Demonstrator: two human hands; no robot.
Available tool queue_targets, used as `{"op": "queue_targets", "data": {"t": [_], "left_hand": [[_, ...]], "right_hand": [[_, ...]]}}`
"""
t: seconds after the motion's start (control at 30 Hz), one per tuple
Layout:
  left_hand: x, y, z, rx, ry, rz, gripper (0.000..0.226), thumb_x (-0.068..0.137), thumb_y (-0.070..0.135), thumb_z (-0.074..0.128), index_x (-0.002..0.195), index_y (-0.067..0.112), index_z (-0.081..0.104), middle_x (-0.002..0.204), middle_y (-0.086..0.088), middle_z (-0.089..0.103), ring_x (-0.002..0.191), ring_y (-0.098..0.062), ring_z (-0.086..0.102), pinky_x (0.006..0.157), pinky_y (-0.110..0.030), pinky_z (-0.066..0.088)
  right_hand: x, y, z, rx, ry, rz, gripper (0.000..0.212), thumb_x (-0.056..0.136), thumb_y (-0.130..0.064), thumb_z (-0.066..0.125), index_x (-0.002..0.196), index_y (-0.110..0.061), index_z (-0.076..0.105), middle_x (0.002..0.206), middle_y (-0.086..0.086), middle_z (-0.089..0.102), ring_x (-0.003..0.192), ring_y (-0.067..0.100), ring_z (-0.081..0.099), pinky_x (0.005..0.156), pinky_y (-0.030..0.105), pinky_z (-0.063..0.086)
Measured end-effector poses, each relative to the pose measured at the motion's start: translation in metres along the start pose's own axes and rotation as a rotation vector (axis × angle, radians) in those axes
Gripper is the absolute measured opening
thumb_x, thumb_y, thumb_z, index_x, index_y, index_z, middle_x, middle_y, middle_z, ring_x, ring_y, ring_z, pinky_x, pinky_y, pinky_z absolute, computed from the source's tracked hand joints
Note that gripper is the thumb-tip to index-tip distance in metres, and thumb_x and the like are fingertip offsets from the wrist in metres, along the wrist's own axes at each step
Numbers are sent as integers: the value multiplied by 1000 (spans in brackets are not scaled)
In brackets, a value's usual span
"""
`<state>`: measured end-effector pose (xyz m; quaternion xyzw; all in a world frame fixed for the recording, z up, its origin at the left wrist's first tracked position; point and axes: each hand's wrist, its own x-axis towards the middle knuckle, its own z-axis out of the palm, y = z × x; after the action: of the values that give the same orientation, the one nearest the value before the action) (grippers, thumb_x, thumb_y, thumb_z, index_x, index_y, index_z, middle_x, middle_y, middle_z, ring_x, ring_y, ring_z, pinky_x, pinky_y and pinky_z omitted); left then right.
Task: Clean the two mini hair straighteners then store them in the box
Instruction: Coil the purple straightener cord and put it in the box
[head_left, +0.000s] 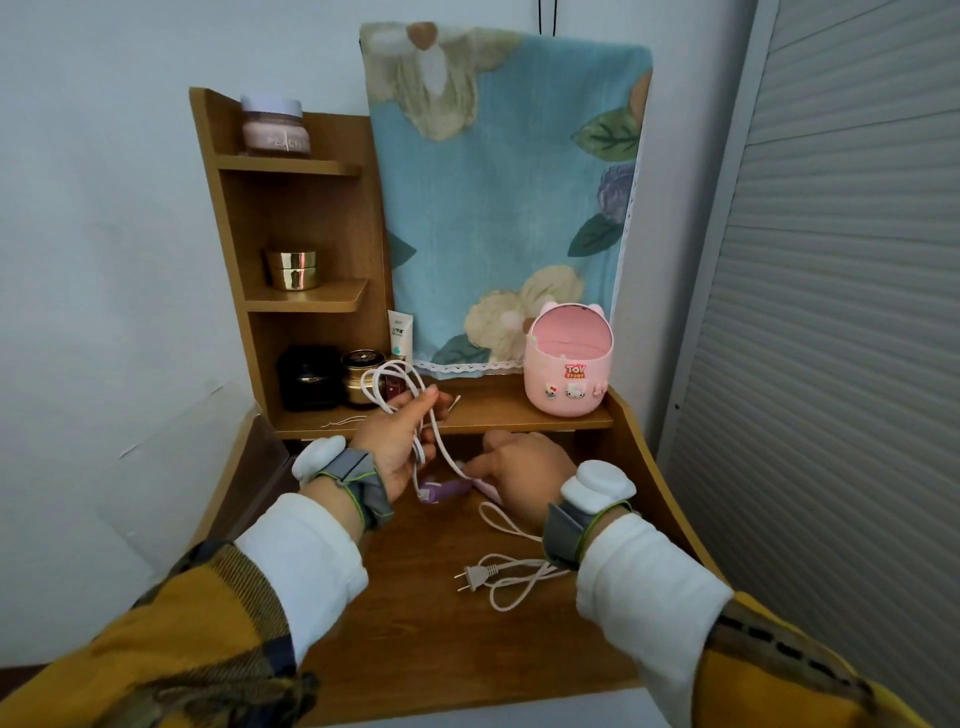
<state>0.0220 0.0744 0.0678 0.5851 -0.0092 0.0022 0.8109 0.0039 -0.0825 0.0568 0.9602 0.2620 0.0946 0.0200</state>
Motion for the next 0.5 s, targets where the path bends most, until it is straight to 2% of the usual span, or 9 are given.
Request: {"op": "queue_targets", "data": {"t": [0.07,0.13,0.17,0.23,0.3,0.4,0.5], "left_hand": [[0,-1,0,17,29,10,22,95,21,50,75,16,58,48,8,60,42,0,51,43,-15,37],[0,-1,-1,-28,23,-27,24,97,22,46,75,17,55,43,8,55,49,-3,58,56,-25,45],[-1,-1,-2,-78,13,-49,24,97,21,45,75,16,54,41,7,51,50,-6,60,59,-29,51],[-3,-2,-3,-161,-10,-82,25,98,18,43,76,12,52,39,5,46,42,-9,56,54,-30,55],[-3,-6,-2,-136,-26,-94,25,99,18,42,76,11,51,37,6,41,33,-6,45,45,-22,52],[-4,-12,1,-51,-62,-61,25,99,20,43,77,10,50,39,8,35,30,-4,32,38,-15,37],[-5,-11,-2,203,-97,-6,19,91,31,57,85,13,55,48,7,37,36,-5,31,39,-18,33]], "right_hand": [[-3,0,-5,54,-12,26,33,92,-31,53,123,-41,56,114,1,51,105,26,51,75,32,41],[-7,2,-9,119,12,111,27,92,-29,51,116,-36,62,110,1,57,102,24,54,78,35,46],[-9,5,-9,146,44,172,24,92,-30,50,111,-31,65,108,1,61,100,23,56,80,35,48],[-11,13,-9,222,84,323,21,92,-30,51,104,-25,67,105,2,65,96,22,59,84,37,51],[-13,22,-8,280,63,440,14,92,-25,54,99,-25,66,104,2,65,94,20,60,85,36,52],[-12,26,-10,247,35,475,12,91,-25,56,97,-26,66,103,1,65,92,19,60,84,34,54],[-12,23,-16,270,200,446,15,89,-32,59,100,-27,68,103,-2,67,93,17,59,85,35,52]]}}
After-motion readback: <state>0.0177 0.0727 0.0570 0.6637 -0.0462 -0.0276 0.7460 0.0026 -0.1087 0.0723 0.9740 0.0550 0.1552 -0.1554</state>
